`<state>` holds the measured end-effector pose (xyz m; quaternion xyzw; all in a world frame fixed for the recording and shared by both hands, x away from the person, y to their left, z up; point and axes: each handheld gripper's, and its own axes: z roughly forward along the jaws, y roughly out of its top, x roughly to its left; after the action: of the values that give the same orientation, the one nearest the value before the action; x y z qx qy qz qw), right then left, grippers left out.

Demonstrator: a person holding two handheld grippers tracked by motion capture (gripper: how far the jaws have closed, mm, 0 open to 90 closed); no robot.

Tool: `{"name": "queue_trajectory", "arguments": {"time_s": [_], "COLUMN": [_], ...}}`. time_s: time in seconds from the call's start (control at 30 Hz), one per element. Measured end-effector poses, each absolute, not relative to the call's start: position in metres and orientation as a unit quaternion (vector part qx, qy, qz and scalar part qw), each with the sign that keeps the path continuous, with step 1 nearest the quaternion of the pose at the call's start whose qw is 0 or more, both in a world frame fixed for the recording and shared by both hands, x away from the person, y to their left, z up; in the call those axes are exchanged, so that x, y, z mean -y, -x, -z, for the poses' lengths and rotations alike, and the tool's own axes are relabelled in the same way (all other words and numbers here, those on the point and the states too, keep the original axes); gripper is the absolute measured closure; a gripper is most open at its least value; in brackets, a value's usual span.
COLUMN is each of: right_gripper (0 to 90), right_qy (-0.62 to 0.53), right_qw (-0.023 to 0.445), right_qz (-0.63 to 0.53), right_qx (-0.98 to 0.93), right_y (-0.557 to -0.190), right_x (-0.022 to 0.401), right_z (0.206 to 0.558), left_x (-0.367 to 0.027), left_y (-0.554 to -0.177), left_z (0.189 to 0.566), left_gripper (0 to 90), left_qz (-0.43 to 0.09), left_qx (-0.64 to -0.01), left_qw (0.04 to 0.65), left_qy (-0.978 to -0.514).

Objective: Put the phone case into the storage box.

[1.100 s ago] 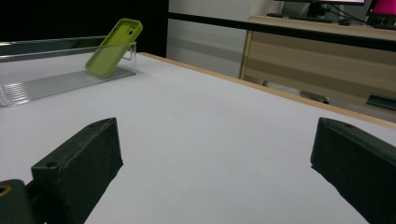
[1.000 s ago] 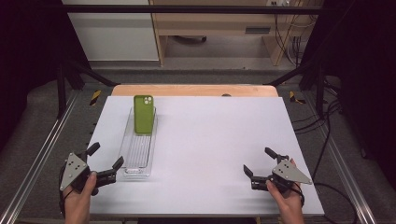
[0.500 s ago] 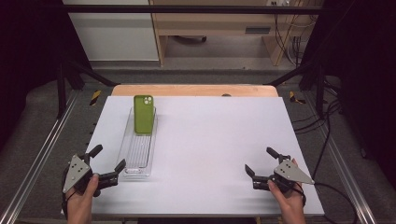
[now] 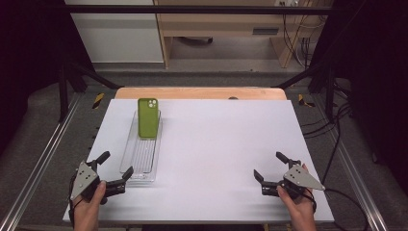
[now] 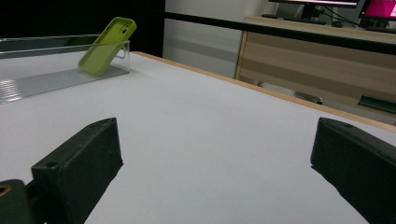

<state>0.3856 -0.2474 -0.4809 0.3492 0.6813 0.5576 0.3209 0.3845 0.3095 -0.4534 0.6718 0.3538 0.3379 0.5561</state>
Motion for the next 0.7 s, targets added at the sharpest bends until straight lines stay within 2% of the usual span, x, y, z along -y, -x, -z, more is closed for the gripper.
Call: {"name": "queue_trajectory", "arguments": {"time_s": [0.7], "right_gripper": [2.2], "right_qy": [-0.355], "right_qw": [0.329], "right_qz": [-0.544], "right_qx": [-0.685], "right_y": [-0.387], "right_x": [0.252], "right_z": [0.485], "left_x": [-0.314], "left_y": [-0.386], "left_z": [0.469], "left_gripper": [1.6], "left_qz": [-0.332], "left_qx": [-0.364], "left_qw": [0.572], "left_qy": [-0.656]}}
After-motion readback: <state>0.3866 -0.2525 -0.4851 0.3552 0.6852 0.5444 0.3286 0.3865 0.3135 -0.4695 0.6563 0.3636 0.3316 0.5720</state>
